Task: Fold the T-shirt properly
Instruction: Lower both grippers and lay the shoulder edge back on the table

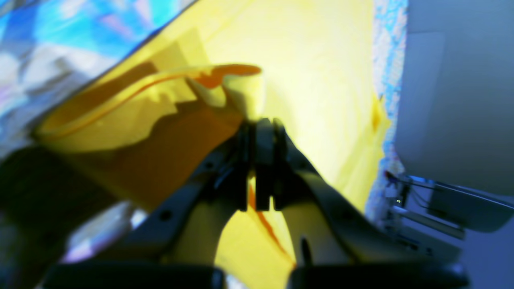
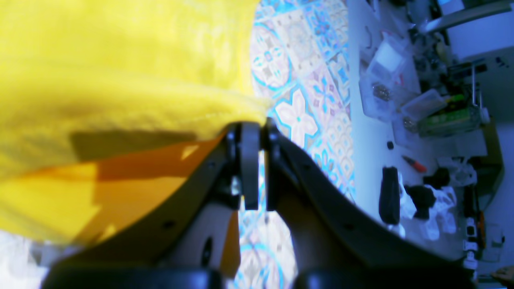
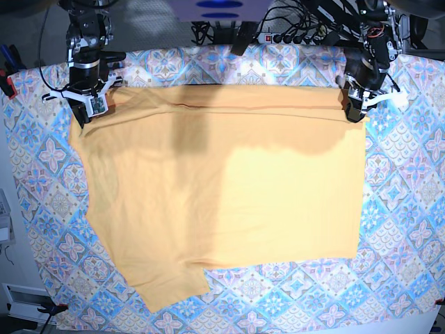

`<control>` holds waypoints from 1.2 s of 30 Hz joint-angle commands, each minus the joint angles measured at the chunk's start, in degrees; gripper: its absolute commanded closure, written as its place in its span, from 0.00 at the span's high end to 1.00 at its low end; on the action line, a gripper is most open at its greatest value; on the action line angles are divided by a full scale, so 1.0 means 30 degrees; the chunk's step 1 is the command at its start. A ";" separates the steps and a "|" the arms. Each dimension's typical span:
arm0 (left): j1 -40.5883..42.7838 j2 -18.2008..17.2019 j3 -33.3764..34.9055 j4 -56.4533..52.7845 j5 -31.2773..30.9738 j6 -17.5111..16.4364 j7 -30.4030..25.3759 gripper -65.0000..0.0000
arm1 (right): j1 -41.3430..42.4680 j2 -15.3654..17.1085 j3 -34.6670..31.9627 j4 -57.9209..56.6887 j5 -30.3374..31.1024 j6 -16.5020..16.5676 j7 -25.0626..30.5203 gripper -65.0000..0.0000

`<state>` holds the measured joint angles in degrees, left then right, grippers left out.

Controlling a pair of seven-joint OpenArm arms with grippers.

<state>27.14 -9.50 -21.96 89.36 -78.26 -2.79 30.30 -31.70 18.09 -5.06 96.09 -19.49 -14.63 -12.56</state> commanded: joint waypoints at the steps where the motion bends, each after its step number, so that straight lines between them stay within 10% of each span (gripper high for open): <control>1: -0.0151 -0.0190 -0.0110 0.0293 -0.0185 -0.0258 -0.0153 0.00 | 0.0355 0.0198 0.0090 0.0276 -0.0142 -0.0119 0.0274 0.01; 36: -0.3433 -0.0014 -0.0139 0.0117 0.1984 -0.0258 -0.0270 0.00 | 0.8678 0.0081 -0.2636 -0.5760 -0.0142 0.1347 -0.0049 0.00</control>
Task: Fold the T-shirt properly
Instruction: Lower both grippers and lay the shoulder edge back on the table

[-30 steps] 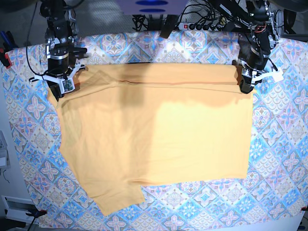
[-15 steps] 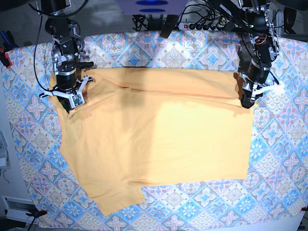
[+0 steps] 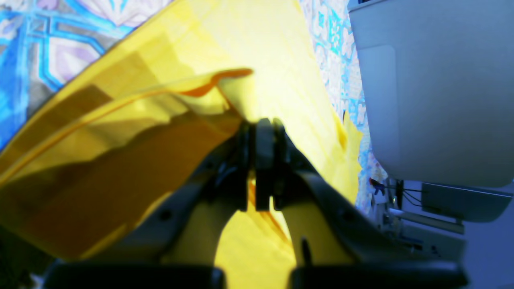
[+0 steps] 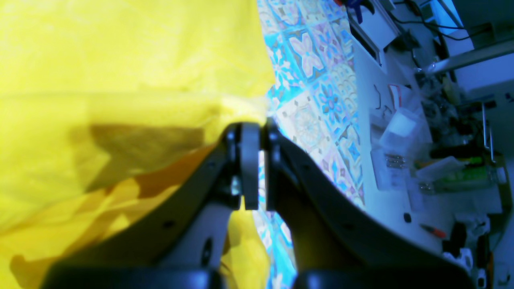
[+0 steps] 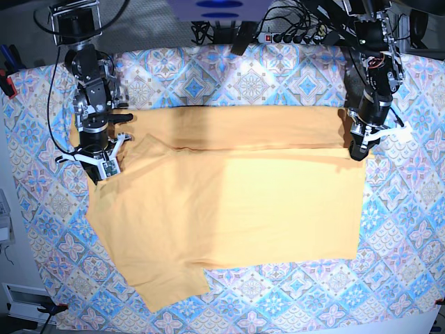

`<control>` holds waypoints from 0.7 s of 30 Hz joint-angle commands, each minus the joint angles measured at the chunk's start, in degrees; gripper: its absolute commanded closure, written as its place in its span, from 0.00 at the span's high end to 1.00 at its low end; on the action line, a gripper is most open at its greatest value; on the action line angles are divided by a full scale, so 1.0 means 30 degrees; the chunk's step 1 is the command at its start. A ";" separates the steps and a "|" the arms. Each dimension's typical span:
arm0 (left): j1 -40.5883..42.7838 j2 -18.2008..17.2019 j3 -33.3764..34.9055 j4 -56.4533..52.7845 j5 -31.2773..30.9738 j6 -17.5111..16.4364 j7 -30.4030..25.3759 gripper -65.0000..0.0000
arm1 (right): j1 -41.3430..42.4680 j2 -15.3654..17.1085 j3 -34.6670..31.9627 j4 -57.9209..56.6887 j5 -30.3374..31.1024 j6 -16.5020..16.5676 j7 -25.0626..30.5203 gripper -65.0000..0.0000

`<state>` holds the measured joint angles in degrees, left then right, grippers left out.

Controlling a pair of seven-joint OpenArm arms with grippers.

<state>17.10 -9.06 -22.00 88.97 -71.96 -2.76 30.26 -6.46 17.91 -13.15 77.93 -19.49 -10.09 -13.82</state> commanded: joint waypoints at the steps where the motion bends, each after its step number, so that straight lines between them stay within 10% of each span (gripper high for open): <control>1: -0.0119 -0.0160 -0.0125 0.0161 -0.0115 -0.0265 -0.0255 0.00 | 0.0468 0.0139 -0.0233 0.0030 -0.0142 -0.0169 0.0374 0.00; 13: -0.0881 -0.0160 -0.0125 -0.2125 -0.0144 -0.0265 -0.0226 0.02 | 0.1288 0.0139 -0.1024 -0.1347 -0.0142 -0.0315 0.0432 0.14; 21: -0.0822 -0.0160 -0.0125 -0.2125 -0.0115 -0.0089 -0.0197 0.33 | 0.1142 0.0110 -0.1317 -0.1200 -0.0142 -0.2220 0.0462 0.30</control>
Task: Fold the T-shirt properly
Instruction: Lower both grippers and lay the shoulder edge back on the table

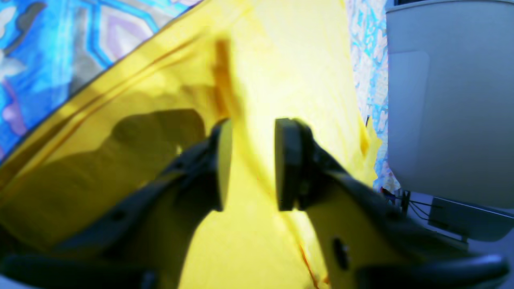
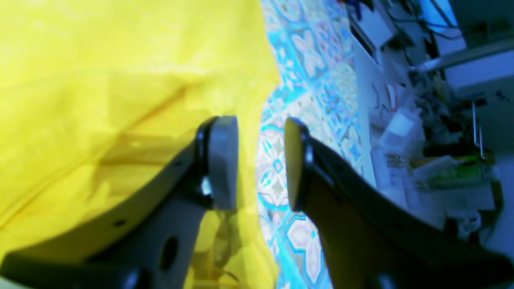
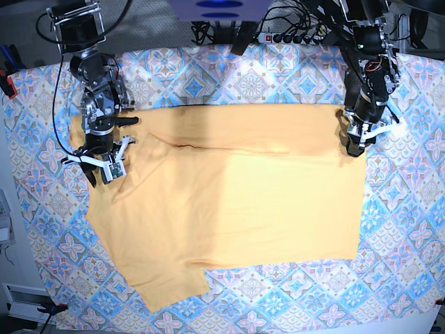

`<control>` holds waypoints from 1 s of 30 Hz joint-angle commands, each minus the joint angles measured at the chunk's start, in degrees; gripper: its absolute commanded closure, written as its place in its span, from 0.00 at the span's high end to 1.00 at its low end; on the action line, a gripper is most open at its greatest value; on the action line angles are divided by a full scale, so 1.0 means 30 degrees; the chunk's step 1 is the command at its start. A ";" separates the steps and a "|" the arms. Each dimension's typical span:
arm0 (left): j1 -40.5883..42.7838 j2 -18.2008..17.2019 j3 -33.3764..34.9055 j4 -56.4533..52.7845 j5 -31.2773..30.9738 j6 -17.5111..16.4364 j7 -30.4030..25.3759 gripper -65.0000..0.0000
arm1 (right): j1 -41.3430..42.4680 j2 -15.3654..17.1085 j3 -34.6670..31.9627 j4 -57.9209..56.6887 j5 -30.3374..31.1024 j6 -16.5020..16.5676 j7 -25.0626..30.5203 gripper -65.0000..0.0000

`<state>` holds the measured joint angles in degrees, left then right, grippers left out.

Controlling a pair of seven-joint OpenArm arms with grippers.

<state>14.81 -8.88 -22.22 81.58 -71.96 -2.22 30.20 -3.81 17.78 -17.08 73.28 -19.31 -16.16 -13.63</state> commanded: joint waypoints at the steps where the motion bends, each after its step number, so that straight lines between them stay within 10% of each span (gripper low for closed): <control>1: -0.0028 -0.0218 -0.0081 0.0337 -0.0115 -0.0271 -0.0175 0.34 | 0.0260 0.0154 -0.0123 0.0381 -0.0200 -0.0195 0.0396 0.30; 30: 0.5218 -0.0218 0.0007 0.2184 -0.3602 -0.0271 -0.0146 0.33 | -0.8003 0.1062 0.1283 0.6036 -0.0230 -0.0195 0.0367 0.30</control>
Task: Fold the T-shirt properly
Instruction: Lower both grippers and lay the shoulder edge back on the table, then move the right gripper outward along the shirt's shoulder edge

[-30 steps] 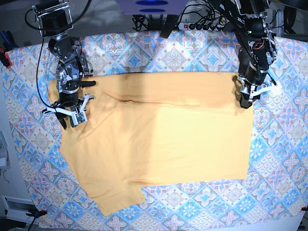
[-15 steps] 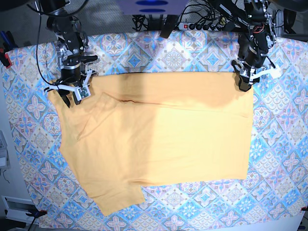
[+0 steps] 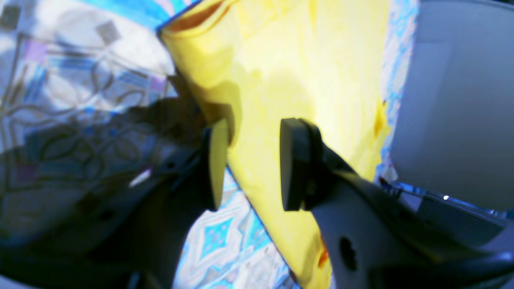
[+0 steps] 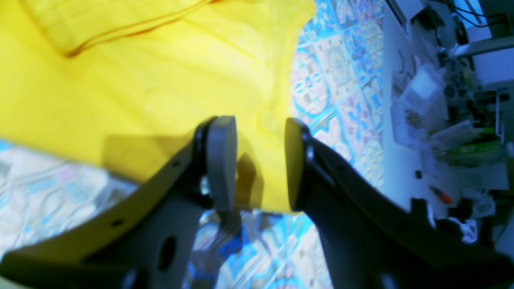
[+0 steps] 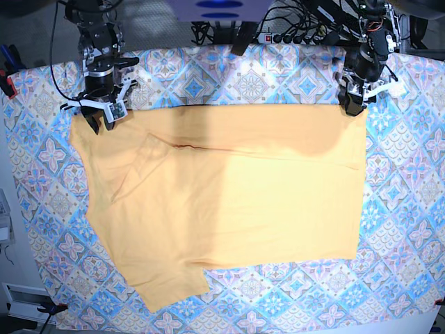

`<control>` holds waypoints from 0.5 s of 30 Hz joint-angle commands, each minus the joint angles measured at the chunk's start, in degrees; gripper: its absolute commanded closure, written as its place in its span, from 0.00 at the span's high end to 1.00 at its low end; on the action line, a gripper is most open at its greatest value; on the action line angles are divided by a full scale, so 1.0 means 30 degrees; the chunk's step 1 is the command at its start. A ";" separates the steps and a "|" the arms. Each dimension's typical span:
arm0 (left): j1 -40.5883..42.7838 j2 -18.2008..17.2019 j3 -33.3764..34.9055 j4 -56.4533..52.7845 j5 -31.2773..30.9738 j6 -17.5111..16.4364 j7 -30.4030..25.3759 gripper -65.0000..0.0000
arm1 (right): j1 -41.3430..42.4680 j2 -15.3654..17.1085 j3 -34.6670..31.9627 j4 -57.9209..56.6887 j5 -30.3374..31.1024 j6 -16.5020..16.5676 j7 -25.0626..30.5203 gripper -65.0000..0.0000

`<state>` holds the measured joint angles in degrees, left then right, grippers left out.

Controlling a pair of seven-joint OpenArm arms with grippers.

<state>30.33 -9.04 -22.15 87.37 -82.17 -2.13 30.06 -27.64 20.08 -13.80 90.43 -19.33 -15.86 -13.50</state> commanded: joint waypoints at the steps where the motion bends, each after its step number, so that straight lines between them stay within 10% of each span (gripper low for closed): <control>1: 0.0045 -0.0079 -0.0015 0.0136 -0.0141 -0.0301 -0.0102 0.33 | -0.0179 0.0326 0.0220 0.0317 -0.0223 -0.0297 0.0323 0.30; 15: -0.2036 0.0097 -0.0074 -0.2590 -0.0053 -0.0359 -0.0102 0.33 | -0.0648 0.0356 0.0191 0.0317 -0.0223 -0.0297 0.0323 0.30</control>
<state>24.27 -8.12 -22.22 79.09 -82.06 -2.72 30.00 -29.82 20.38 -13.54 90.39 -19.31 -15.73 -13.82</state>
